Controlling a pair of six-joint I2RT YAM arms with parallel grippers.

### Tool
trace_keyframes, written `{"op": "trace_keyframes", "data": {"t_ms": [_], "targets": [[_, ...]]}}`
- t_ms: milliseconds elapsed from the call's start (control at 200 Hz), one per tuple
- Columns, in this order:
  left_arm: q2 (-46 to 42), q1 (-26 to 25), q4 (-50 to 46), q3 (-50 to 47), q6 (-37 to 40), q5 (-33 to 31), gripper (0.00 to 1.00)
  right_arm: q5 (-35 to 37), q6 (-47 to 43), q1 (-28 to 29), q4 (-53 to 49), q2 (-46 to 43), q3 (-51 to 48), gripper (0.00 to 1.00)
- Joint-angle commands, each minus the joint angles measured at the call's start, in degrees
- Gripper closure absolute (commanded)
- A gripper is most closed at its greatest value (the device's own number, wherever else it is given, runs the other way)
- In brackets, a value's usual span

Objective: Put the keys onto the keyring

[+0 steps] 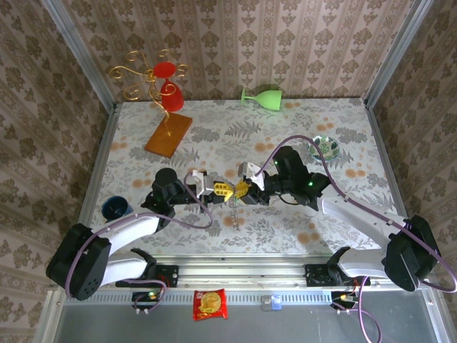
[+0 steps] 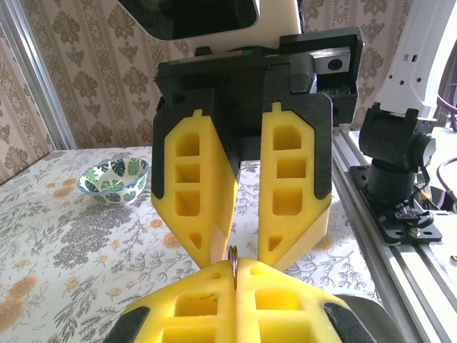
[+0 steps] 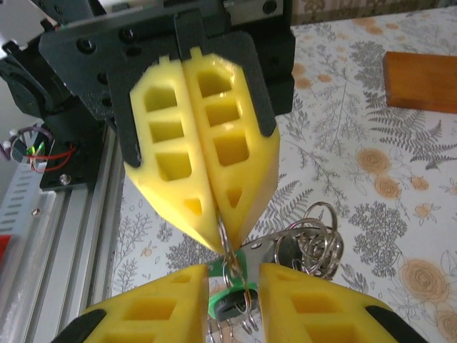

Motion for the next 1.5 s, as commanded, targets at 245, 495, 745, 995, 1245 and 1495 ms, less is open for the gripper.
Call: {"op": "trace_keyframes", "data": {"t_ms": [245,495,745,995,1245,1495], "targets": [[0.7,0.3,4.5,-0.1,-2.6,1.8,1.00,-2.5,2.6,0.0,4.6,2.1,-0.2,0.97],[-2.1,0.4,-4.0,0.8,2.1,-2.0,0.76,2.0,-5.3,0.4,-8.4,1.3,4.5,1.00],[-5.0,-0.2,-28.7,6.9,16.8,-3.4,0.75,8.0,-13.6,2.3,-22.2,3.5,11.8,1.00],[-3.5,-0.2,-33.9,11.1,20.2,-1.8,0.76,12.0,-17.9,4.9,-29.1,5.9,18.1,1.00],[-3.2,-0.6,-35.9,12.2,21.4,-1.8,0.80,14.5,-19.2,7.7,-31.0,7.1,22.1,1.00],[-3.6,-1.0,-37.5,12.8,23.1,-2.2,0.96,15.6,-19.8,9.5,-32.5,9.3,24.0,1.00]]}}
